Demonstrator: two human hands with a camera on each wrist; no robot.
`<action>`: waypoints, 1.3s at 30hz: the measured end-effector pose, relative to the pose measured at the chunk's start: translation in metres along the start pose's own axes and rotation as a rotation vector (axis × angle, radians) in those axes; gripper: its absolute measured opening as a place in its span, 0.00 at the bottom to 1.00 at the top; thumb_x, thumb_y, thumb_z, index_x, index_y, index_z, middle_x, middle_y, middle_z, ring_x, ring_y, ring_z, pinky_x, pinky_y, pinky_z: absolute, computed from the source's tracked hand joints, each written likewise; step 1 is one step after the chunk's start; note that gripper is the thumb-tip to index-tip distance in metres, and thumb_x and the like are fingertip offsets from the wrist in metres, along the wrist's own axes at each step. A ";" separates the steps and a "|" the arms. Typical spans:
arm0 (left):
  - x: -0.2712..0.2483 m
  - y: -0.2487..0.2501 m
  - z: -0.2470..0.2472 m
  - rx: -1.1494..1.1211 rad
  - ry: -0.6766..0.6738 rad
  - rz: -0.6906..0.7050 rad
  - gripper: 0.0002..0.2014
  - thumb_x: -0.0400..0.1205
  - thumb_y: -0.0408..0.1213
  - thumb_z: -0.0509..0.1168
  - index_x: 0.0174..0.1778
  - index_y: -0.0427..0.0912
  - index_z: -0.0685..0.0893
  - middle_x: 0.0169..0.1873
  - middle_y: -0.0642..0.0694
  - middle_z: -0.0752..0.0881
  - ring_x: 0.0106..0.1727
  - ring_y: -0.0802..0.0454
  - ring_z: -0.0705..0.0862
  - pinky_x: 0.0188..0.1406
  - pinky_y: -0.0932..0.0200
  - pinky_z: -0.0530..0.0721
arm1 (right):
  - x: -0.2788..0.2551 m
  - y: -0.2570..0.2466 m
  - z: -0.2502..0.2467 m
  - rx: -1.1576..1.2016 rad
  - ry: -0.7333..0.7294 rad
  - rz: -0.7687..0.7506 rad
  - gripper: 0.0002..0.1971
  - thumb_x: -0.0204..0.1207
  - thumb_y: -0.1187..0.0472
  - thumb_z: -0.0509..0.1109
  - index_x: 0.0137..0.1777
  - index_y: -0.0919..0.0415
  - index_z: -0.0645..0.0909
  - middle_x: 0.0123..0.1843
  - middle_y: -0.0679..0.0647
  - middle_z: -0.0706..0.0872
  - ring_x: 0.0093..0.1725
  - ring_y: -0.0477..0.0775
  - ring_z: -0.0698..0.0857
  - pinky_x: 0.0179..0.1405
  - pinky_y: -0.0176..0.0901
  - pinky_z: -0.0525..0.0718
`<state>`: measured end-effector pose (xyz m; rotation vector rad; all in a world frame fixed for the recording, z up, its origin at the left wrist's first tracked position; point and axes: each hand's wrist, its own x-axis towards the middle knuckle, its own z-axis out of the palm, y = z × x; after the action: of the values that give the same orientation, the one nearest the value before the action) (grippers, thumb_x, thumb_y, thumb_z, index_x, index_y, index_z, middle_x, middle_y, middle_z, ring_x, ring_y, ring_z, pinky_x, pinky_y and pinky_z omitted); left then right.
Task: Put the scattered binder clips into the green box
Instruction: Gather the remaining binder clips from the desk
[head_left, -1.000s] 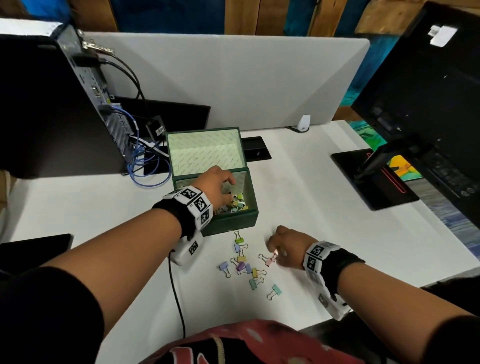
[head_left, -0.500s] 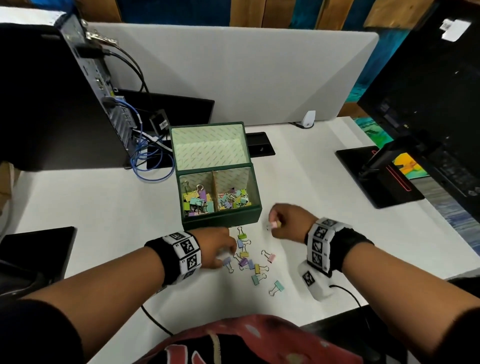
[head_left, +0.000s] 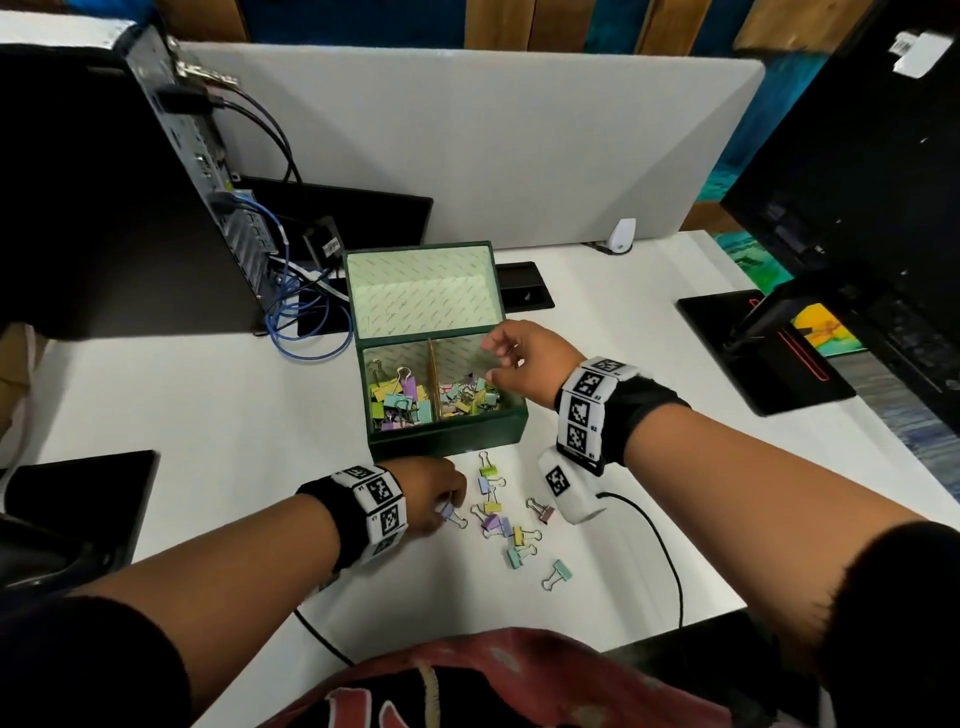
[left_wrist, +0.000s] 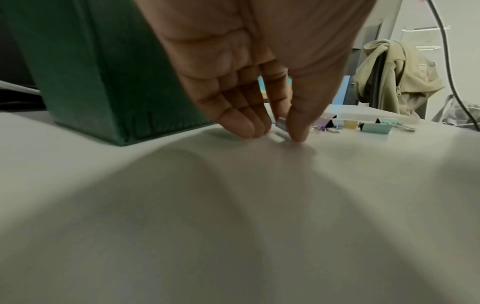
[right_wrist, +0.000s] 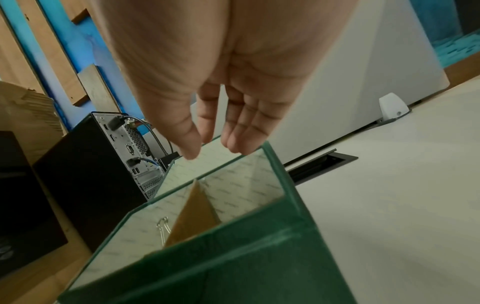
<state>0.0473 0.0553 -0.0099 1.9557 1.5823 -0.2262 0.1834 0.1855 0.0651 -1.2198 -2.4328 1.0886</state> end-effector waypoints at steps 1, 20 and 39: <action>-0.002 -0.002 0.000 -0.012 0.015 -0.007 0.13 0.76 0.38 0.63 0.56 0.48 0.81 0.53 0.48 0.83 0.51 0.48 0.81 0.52 0.56 0.80 | -0.003 0.003 -0.001 -0.021 0.007 -0.010 0.14 0.70 0.66 0.73 0.55 0.60 0.80 0.48 0.53 0.77 0.44 0.51 0.78 0.51 0.43 0.80; 0.007 0.010 -0.098 -0.085 0.498 -0.184 0.27 0.76 0.42 0.67 0.71 0.52 0.69 0.64 0.46 0.75 0.63 0.45 0.76 0.59 0.50 0.79 | -0.093 0.074 0.033 -0.529 -0.606 -0.045 0.27 0.70 0.49 0.74 0.69 0.47 0.72 0.67 0.56 0.74 0.63 0.58 0.79 0.63 0.51 0.79; 0.020 0.026 -0.002 0.140 -0.038 0.039 0.26 0.78 0.48 0.64 0.72 0.51 0.69 0.73 0.45 0.67 0.73 0.43 0.66 0.69 0.47 0.71 | -0.103 0.089 0.044 -0.522 -0.518 -0.030 0.19 0.73 0.59 0.69 0.64 0.58 0.76 0.60 0.58 0.74 0.54 0.61 0.81 0.53 0.46 0.79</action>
<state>0.0767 0.0701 -0.0094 2.0735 1.5388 -0.3645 0.2814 0.1188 -0.0142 -1.1224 -3.2737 0.8654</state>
